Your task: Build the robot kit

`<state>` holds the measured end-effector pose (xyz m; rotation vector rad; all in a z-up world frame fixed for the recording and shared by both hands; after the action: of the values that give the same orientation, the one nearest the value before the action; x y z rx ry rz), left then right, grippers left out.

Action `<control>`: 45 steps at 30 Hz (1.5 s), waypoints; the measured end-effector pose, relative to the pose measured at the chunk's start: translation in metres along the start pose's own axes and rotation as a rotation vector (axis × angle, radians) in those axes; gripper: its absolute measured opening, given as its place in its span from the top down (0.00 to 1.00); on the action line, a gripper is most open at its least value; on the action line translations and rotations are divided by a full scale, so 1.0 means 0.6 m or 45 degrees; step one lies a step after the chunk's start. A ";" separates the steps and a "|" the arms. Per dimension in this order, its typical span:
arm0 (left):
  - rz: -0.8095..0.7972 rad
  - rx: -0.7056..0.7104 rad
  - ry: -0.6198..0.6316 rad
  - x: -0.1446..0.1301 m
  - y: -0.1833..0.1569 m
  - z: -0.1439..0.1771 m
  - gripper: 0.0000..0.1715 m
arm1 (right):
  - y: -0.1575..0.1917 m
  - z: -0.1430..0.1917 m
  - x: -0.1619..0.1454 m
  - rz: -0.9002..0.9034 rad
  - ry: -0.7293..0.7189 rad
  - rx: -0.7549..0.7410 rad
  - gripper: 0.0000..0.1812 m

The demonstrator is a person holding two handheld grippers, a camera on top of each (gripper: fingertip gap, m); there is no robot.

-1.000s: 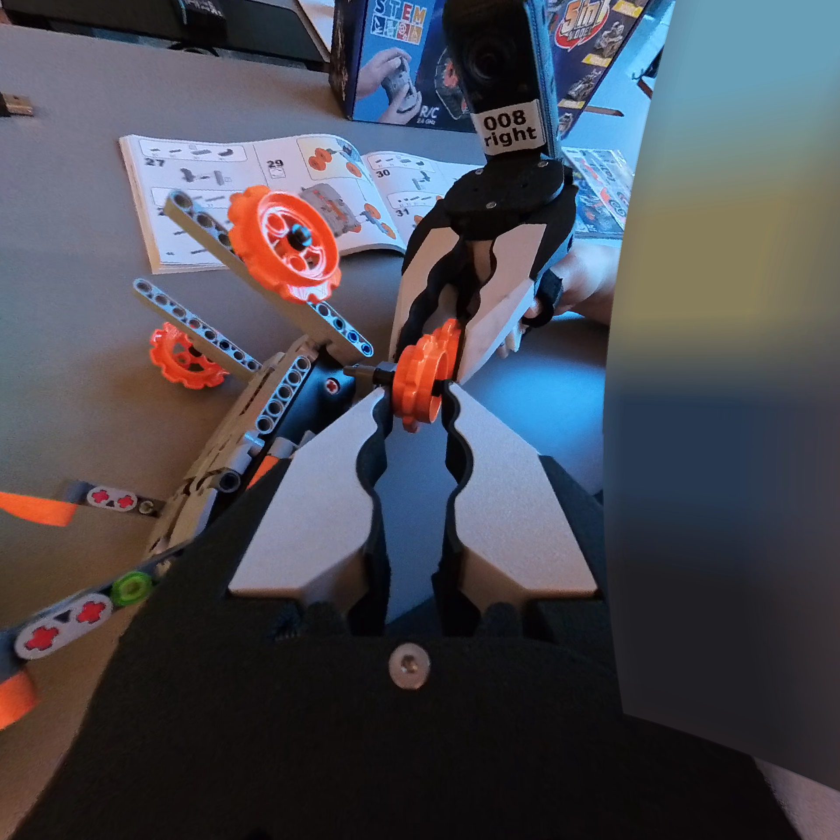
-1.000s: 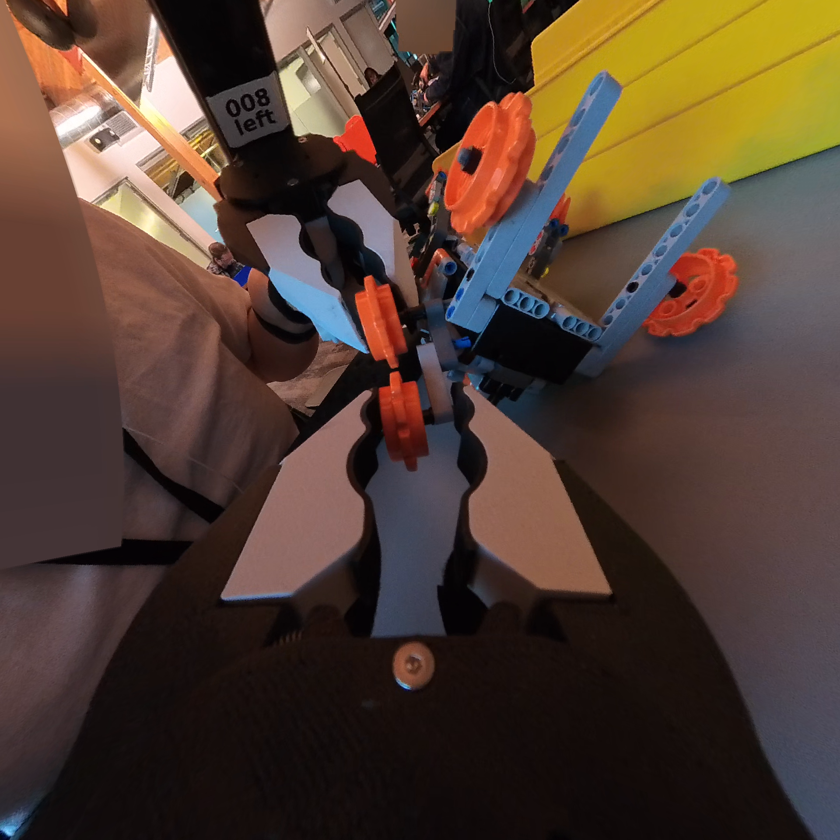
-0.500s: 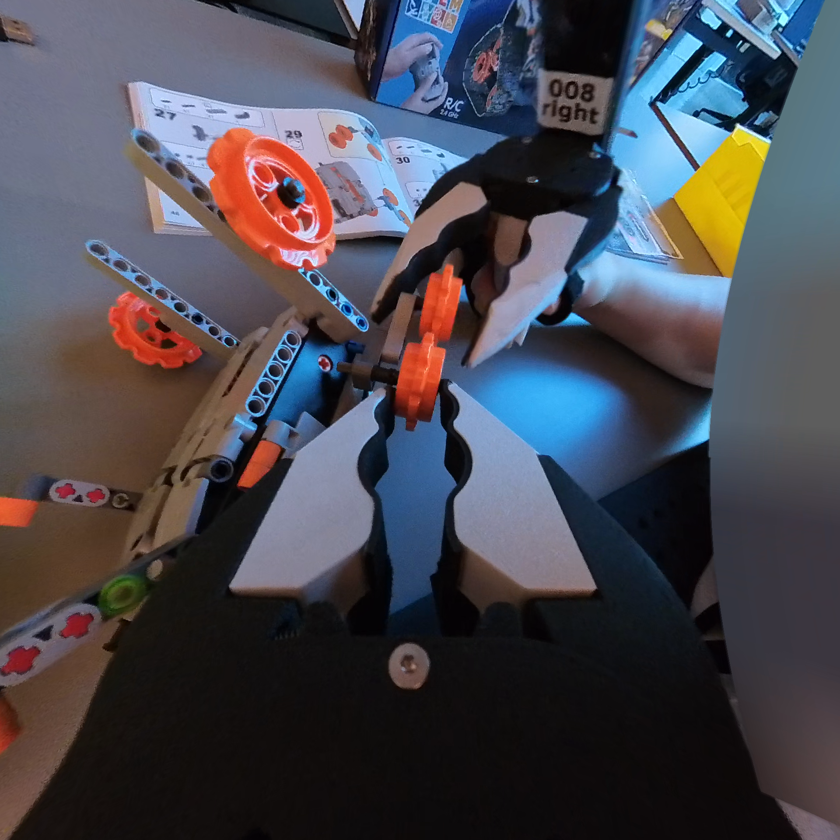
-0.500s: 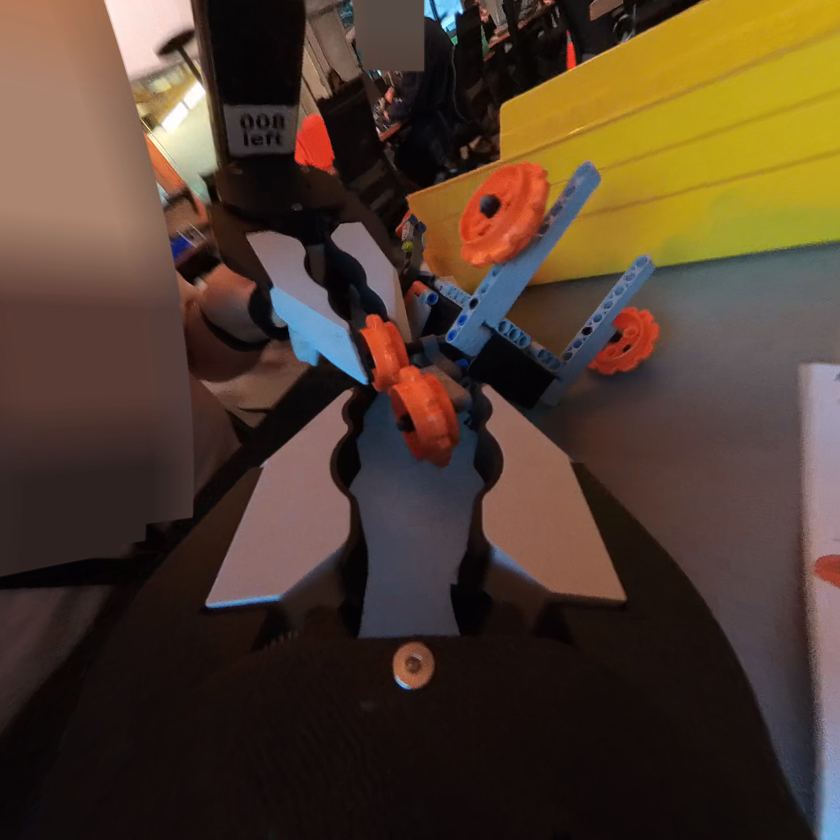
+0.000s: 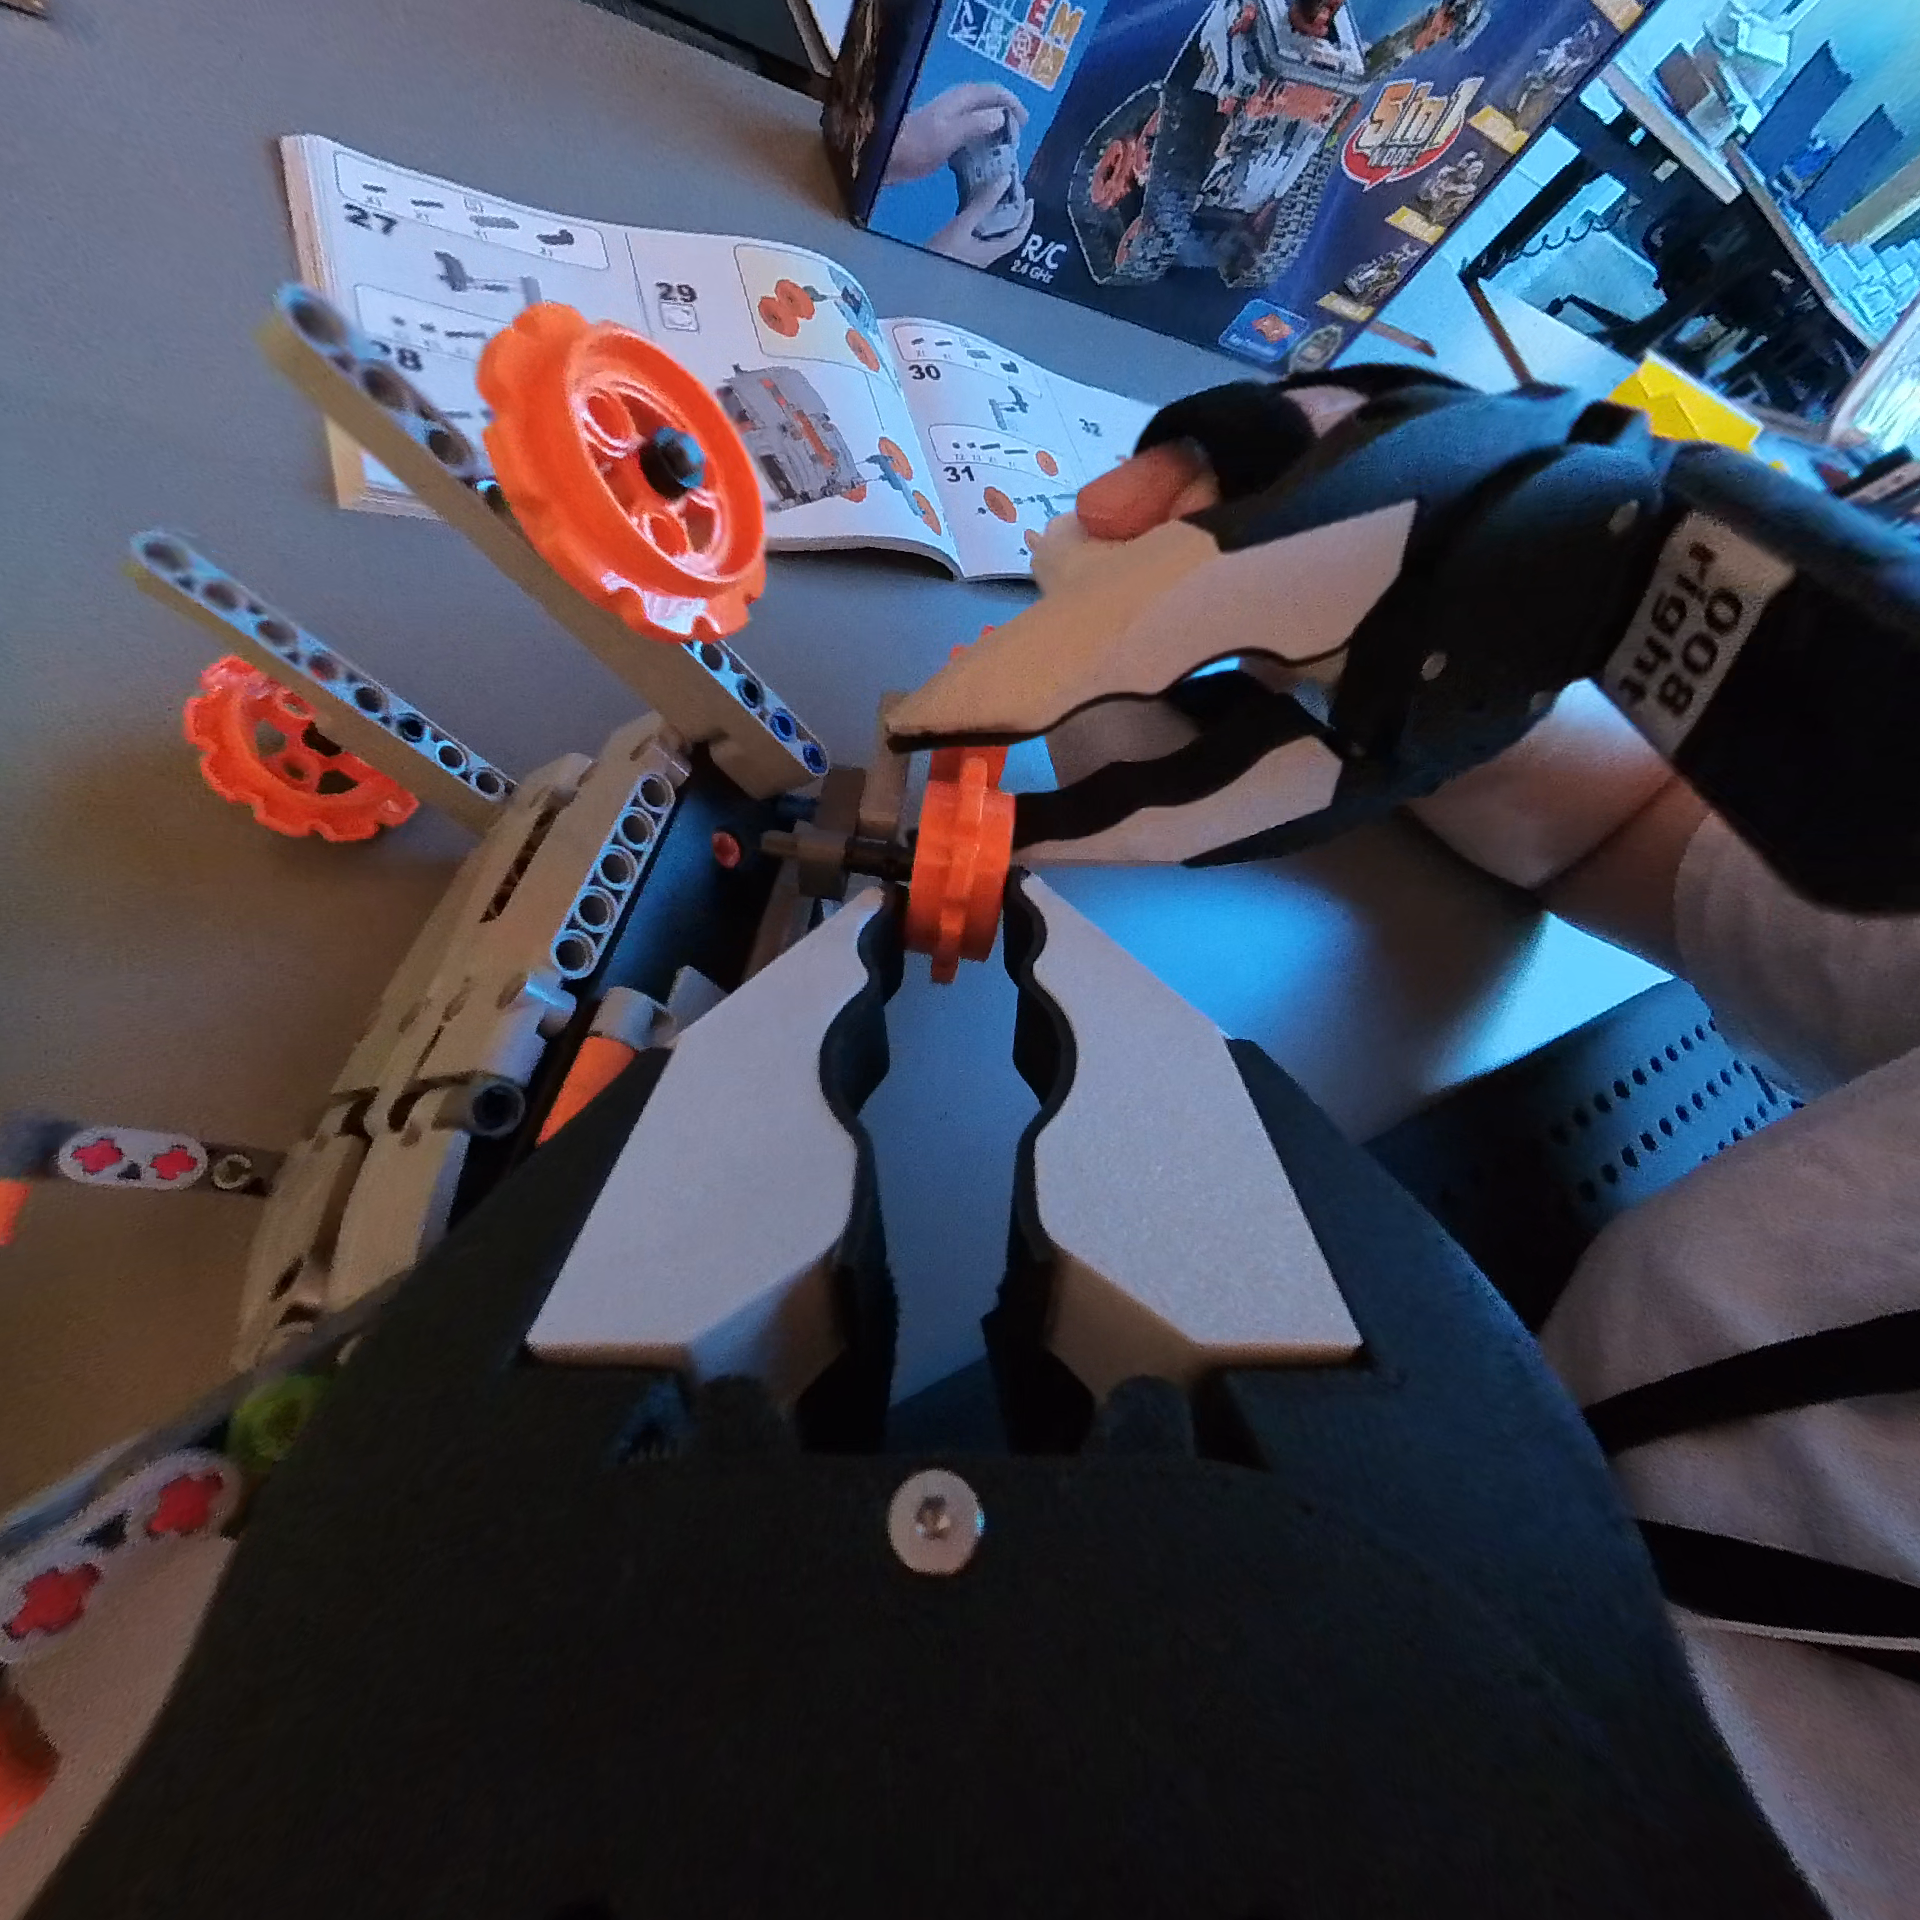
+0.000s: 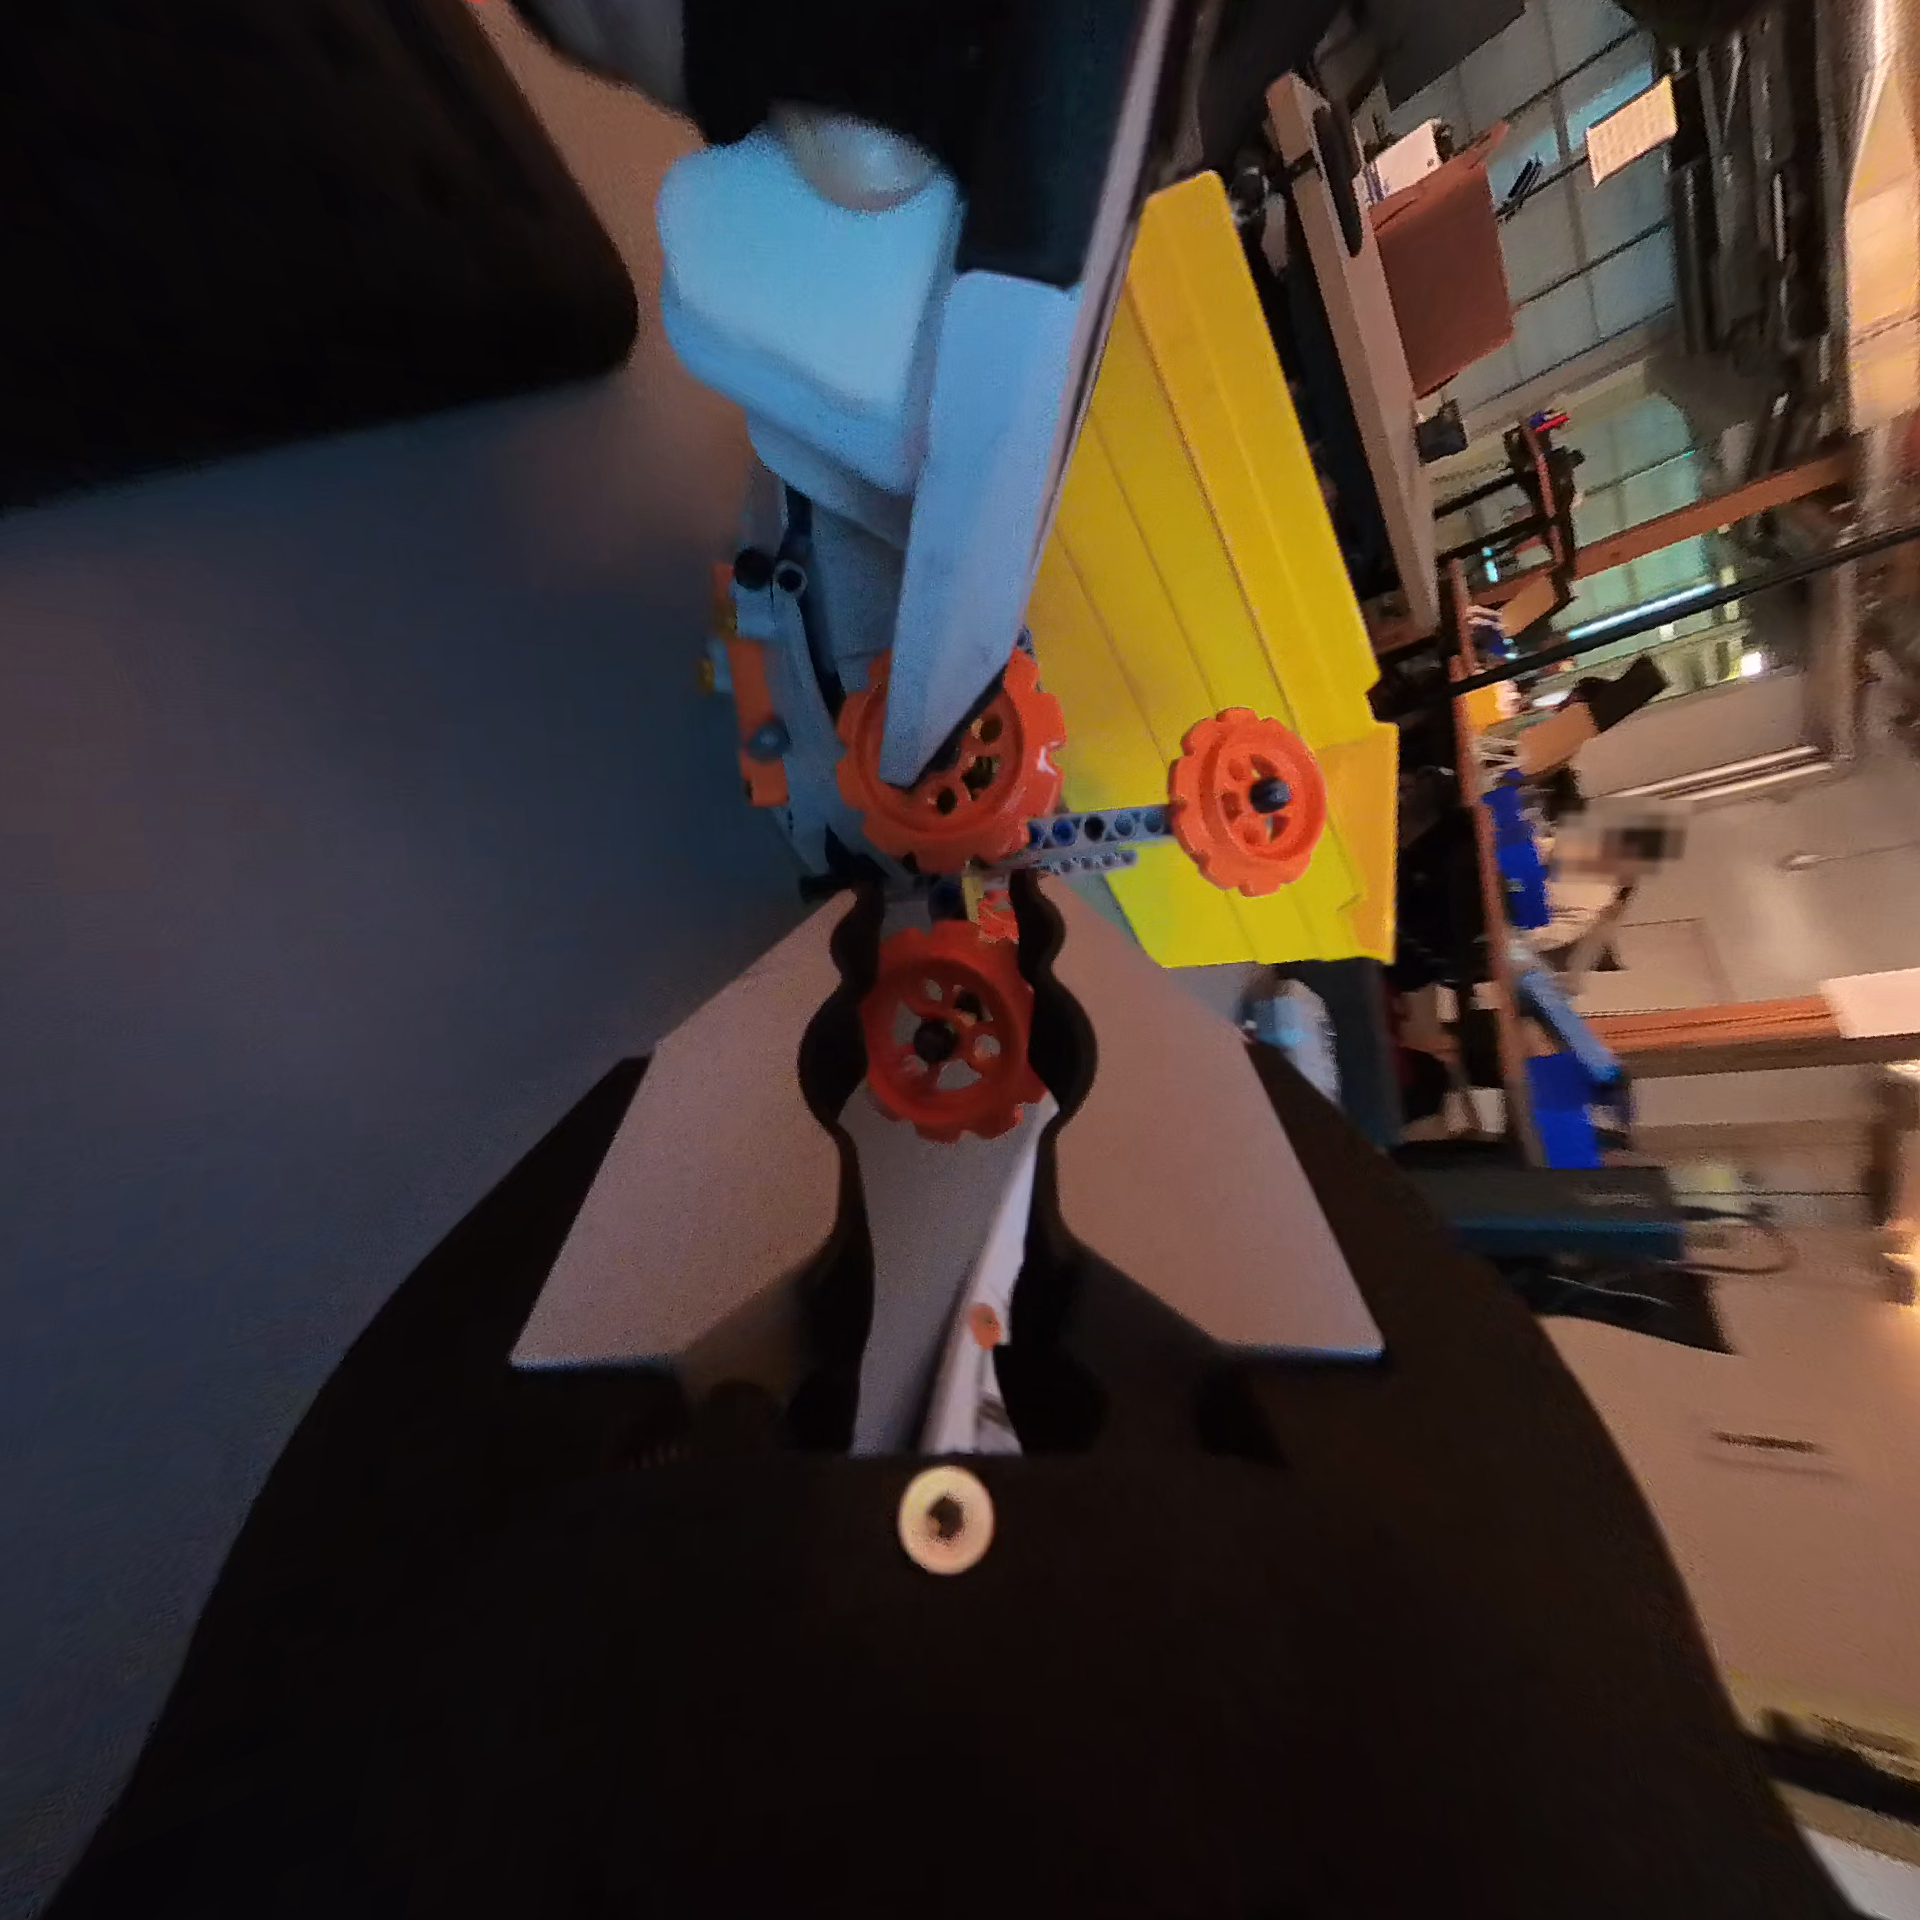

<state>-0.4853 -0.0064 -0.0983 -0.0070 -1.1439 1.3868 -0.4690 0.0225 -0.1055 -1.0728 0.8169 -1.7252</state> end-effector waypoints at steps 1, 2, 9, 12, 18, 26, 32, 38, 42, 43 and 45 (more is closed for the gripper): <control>-0.001 0.003 -0.002 0.001 0.001 -0.001 0.90 | 0.000 -0.003 -0.001 0.057 0.038 0.003 0.86; 0.000 0.006 -0.003 0.002 0.003 -0.001 0.91 | 0.000 -0.006 -0.002 0.105 0.073 0.003 0.88; 0.076 -0.021 -0.017 0.010 0.009 0.001 0.91 | -0.012 -0.019 -0.009 0.209 0.273 -0.091 0.88; 0.081 -0.028 -0.023 0.011 0.010 0.002 0.91 | -0.012 -0.020 -0.010 0.252 0.268 -0.099 0.87; 0.081 -0.025 -0.020 0.010 0.010 0.001 0.91 | -0.015 0.004 -0.001 -0.163 -0.015 0.106 0.84; 0.173 -0.070 0.032 0.015 0.011 0.006 0.91 | -0.032 0.019 -0.027 -0.167 -0.124 0.165 0.65; 0.246 -0.116 0.079 0.021 0.013 0.010 0.91 | -0.033 0.001 -0.034 -0.022 -0.080 -0.028 0.69; 0.287 -0.138 0.142 0.023 0.016 0.013 0.91 | -0.076 0.035 -0.031 -1.009 -0.567 0.201 0.78; 0.266 -0.123 0.166 0.020 0.017 0.012 0.91 | -0.055 0.002 -0.051 -1.407 -0.592 0.542 0.75; 0.263 -0.121 0.171 0.019 0.018 0.013 0.91 | -0.050 -0.003 -0.052 -1.498 -0.638 0.657 0.75; 0.258 -0.118 0.175 0.019 0.019 0.014 0.91 | -0.053 0.000 -0.054 -1.610 -0.793 0.848 0.75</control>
<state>-0.5015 0.0004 -0.0942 -0.2875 -1.1141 1.4855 -0.4735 0.0642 -0.0881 -1.6019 -1.0092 -2.1158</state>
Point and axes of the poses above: each gripper's, where its closed fingertips meet, z back along the fingers, x out of its top, y = z × x across the jaws, the point moved 2 cm from there along z, back along the fingers, and after that the axes turned 12 degrees about z, right-handed, at the moved point
